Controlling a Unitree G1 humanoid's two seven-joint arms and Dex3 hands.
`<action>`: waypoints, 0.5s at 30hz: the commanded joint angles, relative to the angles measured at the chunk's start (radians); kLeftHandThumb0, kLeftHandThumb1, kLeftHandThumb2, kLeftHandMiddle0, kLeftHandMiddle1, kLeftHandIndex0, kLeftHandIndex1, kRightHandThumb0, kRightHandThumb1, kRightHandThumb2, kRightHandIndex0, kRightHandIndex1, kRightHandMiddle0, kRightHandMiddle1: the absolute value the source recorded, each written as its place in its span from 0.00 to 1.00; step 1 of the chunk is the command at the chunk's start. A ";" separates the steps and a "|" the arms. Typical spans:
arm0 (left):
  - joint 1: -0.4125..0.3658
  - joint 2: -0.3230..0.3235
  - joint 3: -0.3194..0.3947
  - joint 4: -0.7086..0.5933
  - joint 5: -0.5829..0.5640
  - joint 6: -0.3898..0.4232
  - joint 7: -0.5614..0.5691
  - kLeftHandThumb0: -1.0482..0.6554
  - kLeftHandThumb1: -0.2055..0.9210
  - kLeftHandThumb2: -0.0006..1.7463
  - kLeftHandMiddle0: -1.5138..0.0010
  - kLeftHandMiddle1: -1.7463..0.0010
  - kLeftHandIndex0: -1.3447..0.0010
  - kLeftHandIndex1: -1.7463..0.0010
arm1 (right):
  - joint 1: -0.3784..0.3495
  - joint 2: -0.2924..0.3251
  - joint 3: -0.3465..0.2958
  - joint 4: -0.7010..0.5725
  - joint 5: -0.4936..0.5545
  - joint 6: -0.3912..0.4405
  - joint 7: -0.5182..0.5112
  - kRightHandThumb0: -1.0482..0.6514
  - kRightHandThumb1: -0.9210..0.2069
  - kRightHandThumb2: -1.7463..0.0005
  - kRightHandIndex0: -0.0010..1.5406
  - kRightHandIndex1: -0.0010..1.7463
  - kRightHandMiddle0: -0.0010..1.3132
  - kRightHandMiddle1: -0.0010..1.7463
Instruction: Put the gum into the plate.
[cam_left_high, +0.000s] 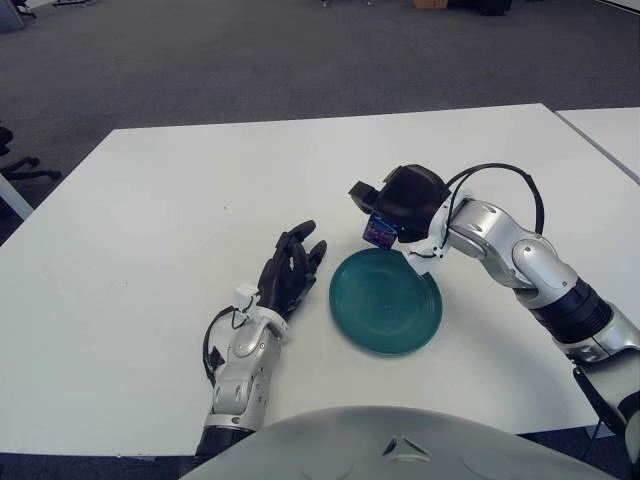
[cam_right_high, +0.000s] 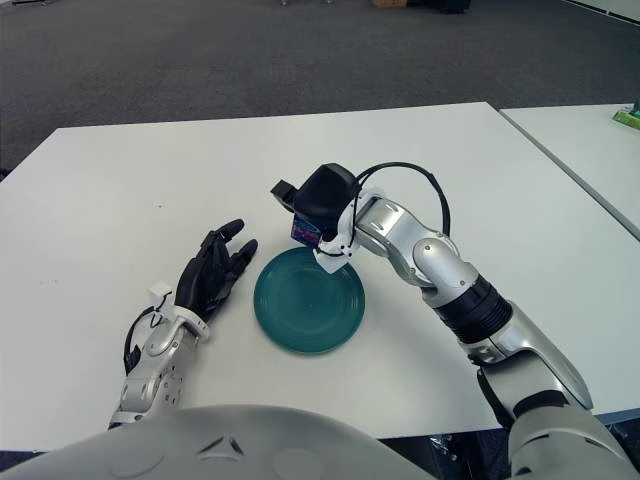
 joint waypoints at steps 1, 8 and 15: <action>-0.014 -0.028 0.002 0.013 0.009 -0.010 0.013 0.11 1.00 0.52 0.67 0.96 1.00 0.55 | -0.020 -0.005 -0.024 0.006 0.004 -0.025 -0.002 0.37 0.36 0.39 0.48 1.00 0.35 1.00; -0.026 -0.030 0.002 0.028 0.010 -0.015 0.017 0.11 1.00 0.52 0.67 0.96 1.00 0.55 | 0.043 0.002 -0.051 -0.057 0.021 -0.029 0.000 0.38 0.31 0.43 0.48 1.00 0.32 1.00; -0.036 -0.032 0.003 0.038 0.010 -0.017 0.019 0.11 1.00 0.52 0.67 0.96 1.00 0.55 | 0.065 0.004 -0.075 -0.141 0.064 -0.016 0.102 0.38 0.25 0.48 0.45 1.00 0.29 1.00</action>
